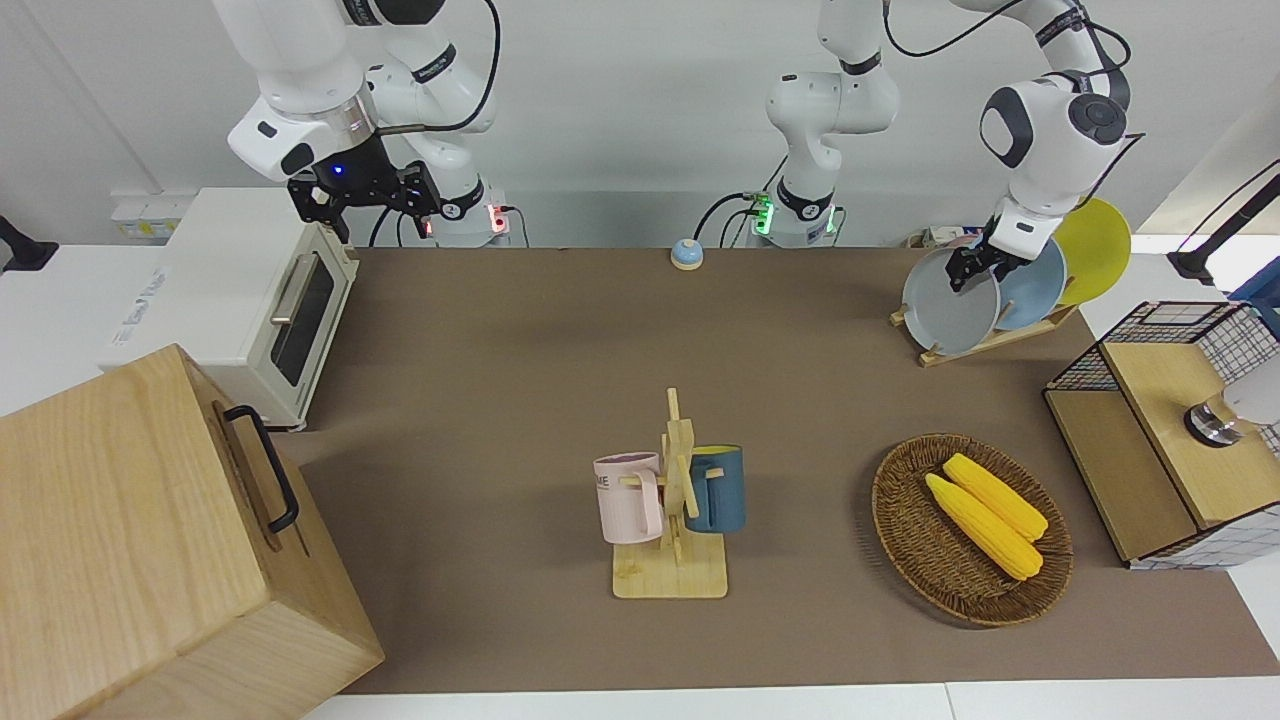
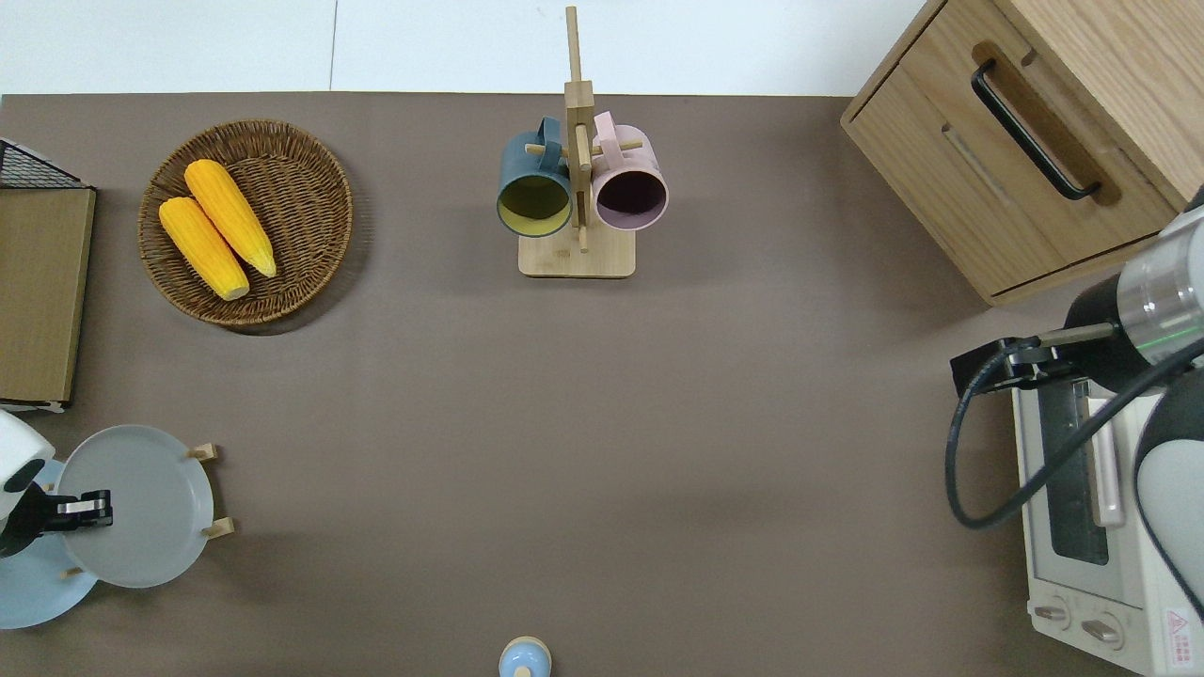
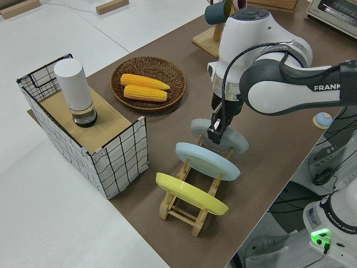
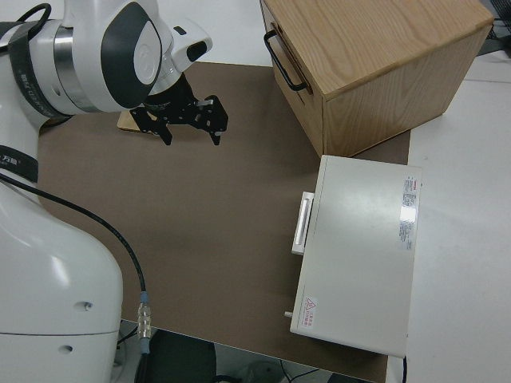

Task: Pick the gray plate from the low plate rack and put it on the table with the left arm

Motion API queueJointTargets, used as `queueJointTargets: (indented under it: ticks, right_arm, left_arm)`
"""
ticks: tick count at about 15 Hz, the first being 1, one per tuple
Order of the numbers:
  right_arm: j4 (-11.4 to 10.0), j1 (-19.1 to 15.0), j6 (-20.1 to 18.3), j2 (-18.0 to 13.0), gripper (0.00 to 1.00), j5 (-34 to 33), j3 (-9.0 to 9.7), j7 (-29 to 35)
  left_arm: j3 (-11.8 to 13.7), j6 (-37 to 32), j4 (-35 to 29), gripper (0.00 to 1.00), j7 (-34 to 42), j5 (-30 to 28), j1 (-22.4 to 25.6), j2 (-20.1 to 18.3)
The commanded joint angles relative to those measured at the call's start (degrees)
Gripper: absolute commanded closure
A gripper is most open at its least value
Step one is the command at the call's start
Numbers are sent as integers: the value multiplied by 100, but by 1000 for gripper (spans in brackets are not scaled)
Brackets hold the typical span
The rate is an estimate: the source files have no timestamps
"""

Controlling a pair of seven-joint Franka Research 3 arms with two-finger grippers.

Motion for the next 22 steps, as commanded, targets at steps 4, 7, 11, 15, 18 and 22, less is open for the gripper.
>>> queueJointTargets:
  ticks: [4, 7, 11, 15, 18, 22]
  right_arm:
    - [41, -132, -62, -12, 17, -28, 113, 68]
    - [41, -132, -70, -12, 17, -28, 112, 68]
    - [33, -132, -70, -12, 17, -28, 121, 68]
    - [41, -132, -62, -12, 17, -28, 113, 68]
    - [41, -132, -62, -12, 17, -28, 121, 68]
    - [33, -132, -62, -12, 17, -28, 113, 68]
  left_arm:
    - [129, 79, -123, 932, -18, 59, -94, -166]
    - [129, 35, -70, 932, -18, 59, -111, -166]
    - [120, -245, 228, 971, -9, -19, -111, -192]
    - [103, -843, 746, 976, -9, -231, -120, -183]
    - [68, -1326, 1176, 976, -9, -327, -155, -192]
    - [-37, -2151, 2011, 976, -35, -670, -155, -192]
